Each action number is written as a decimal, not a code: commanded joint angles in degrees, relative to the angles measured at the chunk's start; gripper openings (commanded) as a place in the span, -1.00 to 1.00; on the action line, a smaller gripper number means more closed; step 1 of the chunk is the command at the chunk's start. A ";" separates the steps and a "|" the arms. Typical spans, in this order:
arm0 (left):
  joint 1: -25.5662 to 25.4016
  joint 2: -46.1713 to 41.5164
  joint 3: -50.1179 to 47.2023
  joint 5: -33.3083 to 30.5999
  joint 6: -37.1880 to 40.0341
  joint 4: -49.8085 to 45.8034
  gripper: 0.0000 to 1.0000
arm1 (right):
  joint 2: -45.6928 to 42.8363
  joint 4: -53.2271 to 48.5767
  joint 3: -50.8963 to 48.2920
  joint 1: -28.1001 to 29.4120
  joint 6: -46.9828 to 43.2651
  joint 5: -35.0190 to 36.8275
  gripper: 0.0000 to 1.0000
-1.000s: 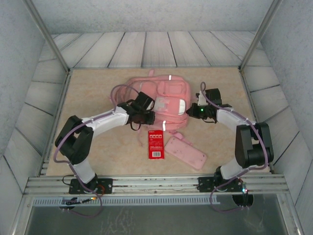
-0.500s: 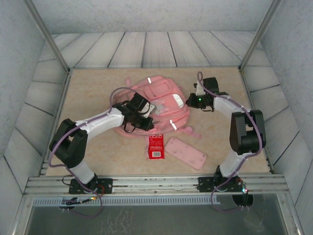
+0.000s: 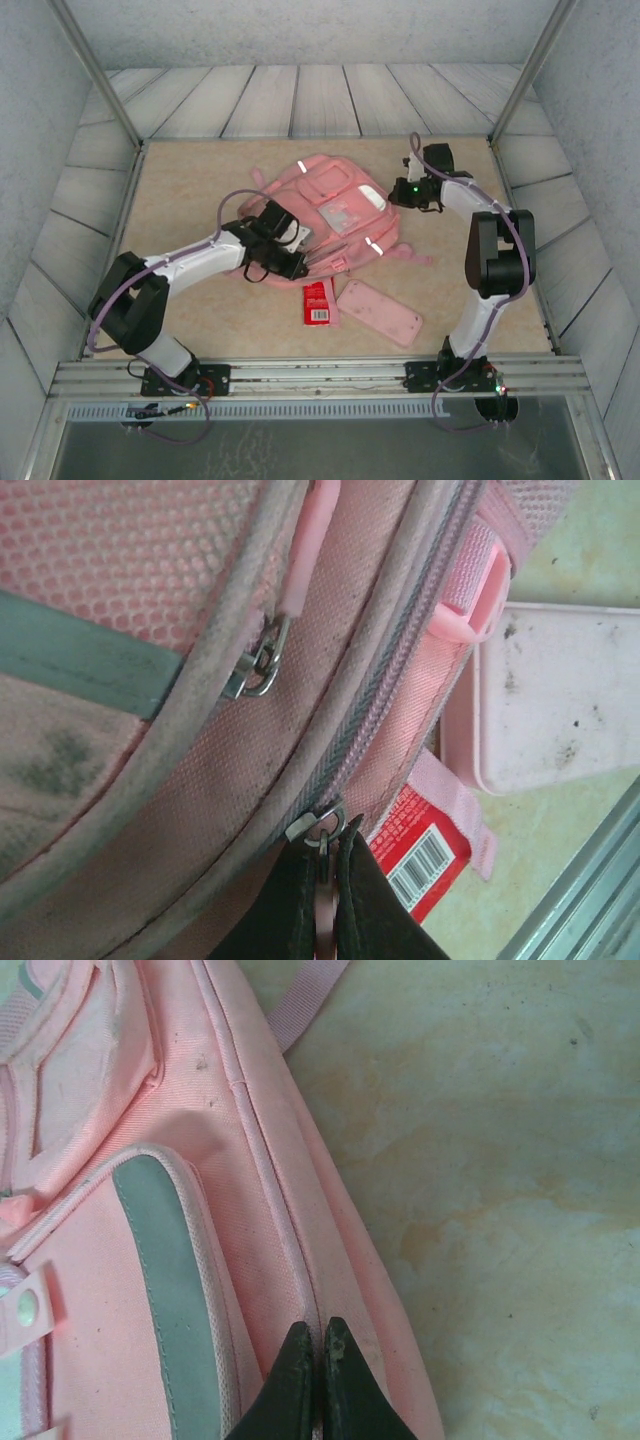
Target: Pack the student bag
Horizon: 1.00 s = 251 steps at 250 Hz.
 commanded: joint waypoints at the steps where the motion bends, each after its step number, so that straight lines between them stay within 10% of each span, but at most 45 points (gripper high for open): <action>1: 0.12 -0.78 0.90 5.03 -1.19 1.42 -1.00 | -1.22 -3.69 0.79 -0.74 -1.13 -4.48 -0.78; 43: 0.10 1.15 4.60 8.32 -3.32 6.28 -1.00 | -8.83 -6.68 -5.94 -0.66 -1.26 -6.76 -0.20; 148: -1.70 6.15 12.63 10.45 -3.42 7.43 -1.00 | -28.56 2.01 -26.23 5.36 15.55 -14.03 0.08; 251: -4.03 7.06 13.25 10.37 -3.62 7.70 -1.00 | -23.25 21.62 -31.37 8.33 28.14 -17.95 0.08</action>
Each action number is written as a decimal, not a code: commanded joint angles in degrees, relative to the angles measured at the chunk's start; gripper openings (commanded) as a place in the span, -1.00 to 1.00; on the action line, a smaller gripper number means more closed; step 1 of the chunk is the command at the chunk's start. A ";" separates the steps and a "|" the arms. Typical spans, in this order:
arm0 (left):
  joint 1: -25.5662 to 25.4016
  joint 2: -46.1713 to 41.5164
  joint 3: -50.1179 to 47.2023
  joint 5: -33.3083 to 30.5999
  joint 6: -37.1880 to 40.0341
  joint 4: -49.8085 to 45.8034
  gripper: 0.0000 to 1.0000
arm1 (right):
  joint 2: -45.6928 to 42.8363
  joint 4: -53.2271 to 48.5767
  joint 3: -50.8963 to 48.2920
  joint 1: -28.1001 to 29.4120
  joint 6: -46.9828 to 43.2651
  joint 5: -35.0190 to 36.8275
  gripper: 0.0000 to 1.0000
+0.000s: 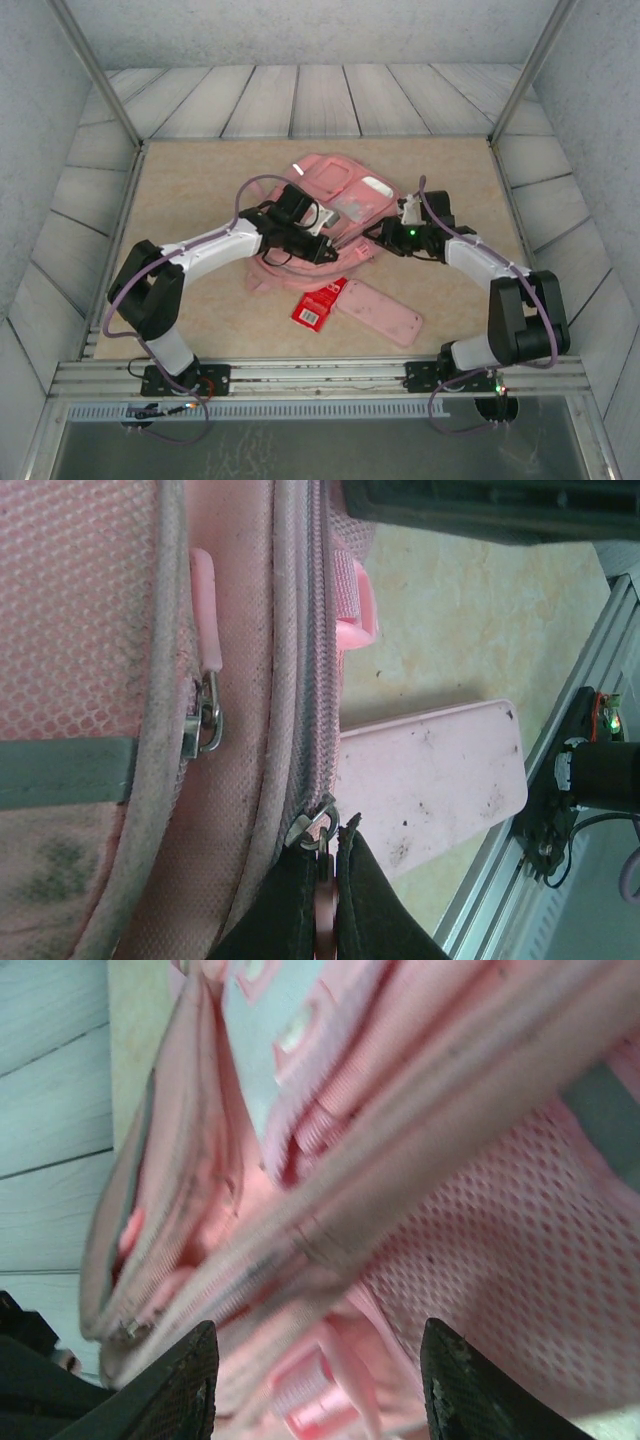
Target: Pack the student bag
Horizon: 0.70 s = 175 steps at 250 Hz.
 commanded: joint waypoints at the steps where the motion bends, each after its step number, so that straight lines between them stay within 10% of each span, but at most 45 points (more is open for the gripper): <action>1: -0.99 0.39 2.30 2.12 0.15 2.36 -1.00 | 2.13 6.03 0.98 1.31 4.19 -2.63 0.08; 175: 1.54 -7.13 -3.36 -7.13 2.99 -6.69 -1.00 | 14.38 -0.87 15.89 3.60 -3.39 8.11 -0.95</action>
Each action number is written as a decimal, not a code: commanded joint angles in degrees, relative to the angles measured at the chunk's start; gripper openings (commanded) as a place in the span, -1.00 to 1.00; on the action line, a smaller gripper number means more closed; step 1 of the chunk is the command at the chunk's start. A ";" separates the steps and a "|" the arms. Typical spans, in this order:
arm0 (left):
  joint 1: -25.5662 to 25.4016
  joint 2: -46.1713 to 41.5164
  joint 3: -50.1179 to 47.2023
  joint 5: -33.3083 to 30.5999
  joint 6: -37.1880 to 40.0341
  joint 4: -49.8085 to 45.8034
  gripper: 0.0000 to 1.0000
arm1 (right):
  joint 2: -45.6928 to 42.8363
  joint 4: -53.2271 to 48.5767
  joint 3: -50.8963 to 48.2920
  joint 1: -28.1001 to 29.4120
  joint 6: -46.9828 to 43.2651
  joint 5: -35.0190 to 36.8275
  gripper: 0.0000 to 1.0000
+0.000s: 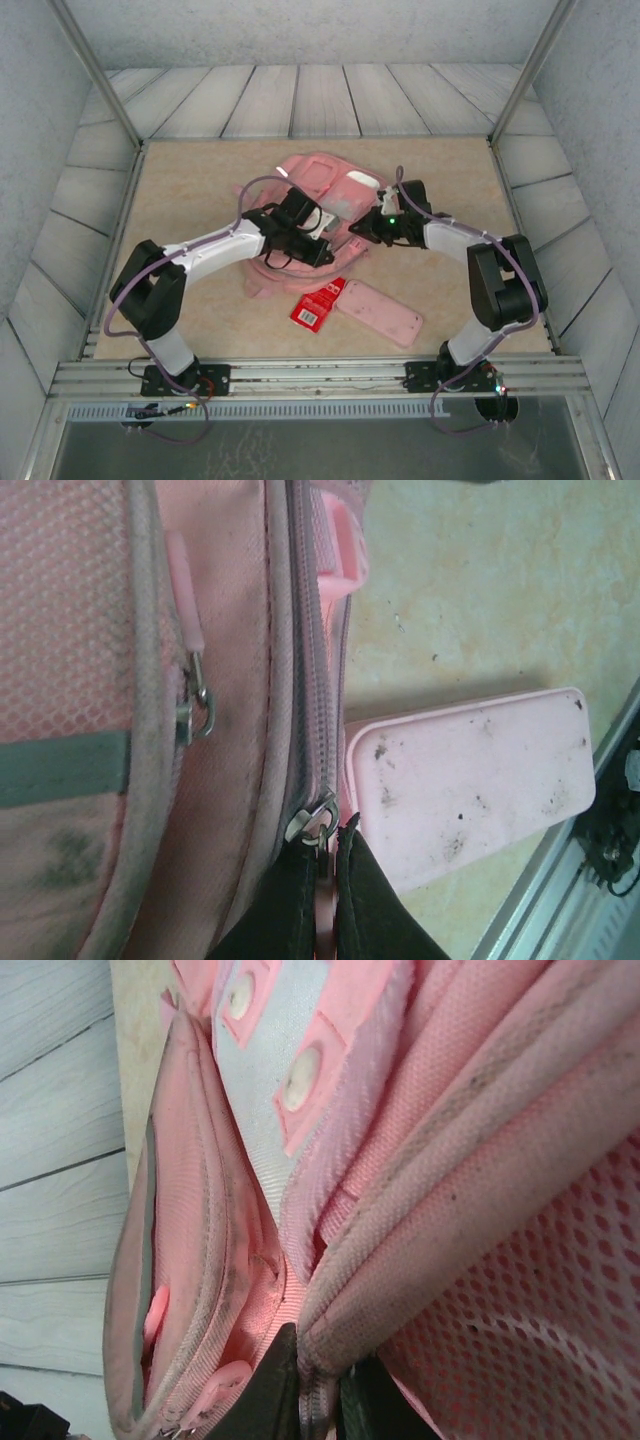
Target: Pack the student bag
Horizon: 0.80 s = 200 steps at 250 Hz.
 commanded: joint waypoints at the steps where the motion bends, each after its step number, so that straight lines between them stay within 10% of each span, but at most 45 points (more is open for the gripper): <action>1: 2.20 -6.90 -3.55 -0.49 1.05 -3.17 -1.00 | 1.58 -5.05 6.91 -1.06 -7.74 6.94 -0.95; 142: 8.89 -25.79 -13.32 -1.42 5.40 -14.89 -1.00 | 24.15 -10.88 33.48 -3.24 -13.09 8.20 -1.00; 200: 8.89 -22.81 -14.83 5.65 1.25 -4.18 -1.00 | 19.93 -15.35 33.29 -3.12 -15.74 4.96 -0.24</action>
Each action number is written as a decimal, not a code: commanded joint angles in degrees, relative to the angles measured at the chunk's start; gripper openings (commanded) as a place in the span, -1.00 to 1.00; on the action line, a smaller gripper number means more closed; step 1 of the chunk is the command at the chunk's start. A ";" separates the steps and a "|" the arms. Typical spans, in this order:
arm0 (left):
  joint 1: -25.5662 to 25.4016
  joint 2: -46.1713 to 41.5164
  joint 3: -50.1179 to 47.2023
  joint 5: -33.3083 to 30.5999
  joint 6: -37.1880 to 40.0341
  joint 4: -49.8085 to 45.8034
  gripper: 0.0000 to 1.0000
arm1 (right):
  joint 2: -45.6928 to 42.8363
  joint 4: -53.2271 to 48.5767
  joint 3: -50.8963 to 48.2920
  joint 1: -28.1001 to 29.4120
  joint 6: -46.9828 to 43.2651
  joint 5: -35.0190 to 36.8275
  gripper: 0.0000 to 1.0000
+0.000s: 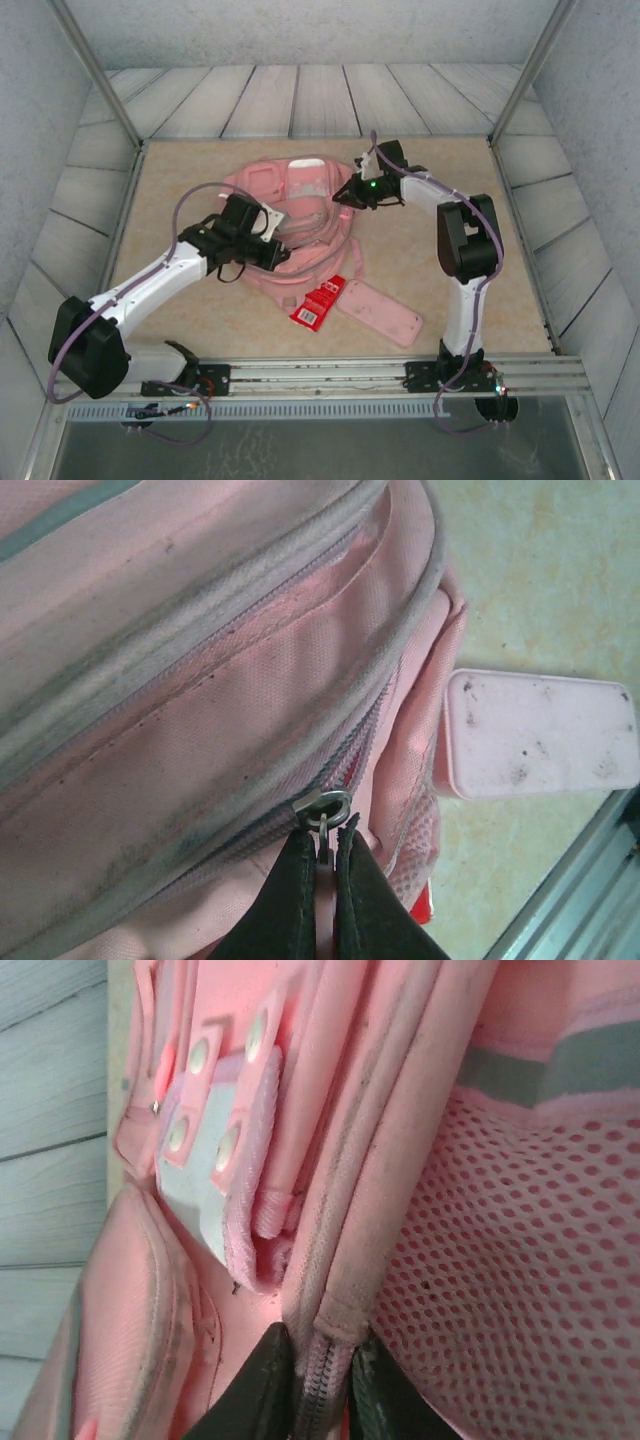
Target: Pack the student bag
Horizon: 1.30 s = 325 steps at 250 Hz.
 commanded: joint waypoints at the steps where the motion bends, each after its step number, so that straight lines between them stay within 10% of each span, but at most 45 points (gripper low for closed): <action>1: -0.22 -0.12 -0.84 8.90 -1.90 0.53 -1.00 | -3.26 0.42 0.35 -3.31 -3.49 6.88 -0.22; 144: -5.69 19.19 14.07 10.49 -4.62 12.39 -1.00 | -34.57 2.26 -28.60 0.88 5.32 -0.04 0.03; 269: -10.29 23.57 18.27 6.23 -6.01 13.59 -1.00 | -28.50 8.49 -31.17 6.07 11.87 5.22 0.05; 325: -10.33 23.78 18.99 6.14 -4.78 11.92 -1.00 | -28.29 11.36 -34.40 6.35 12.80 6.87 -0.39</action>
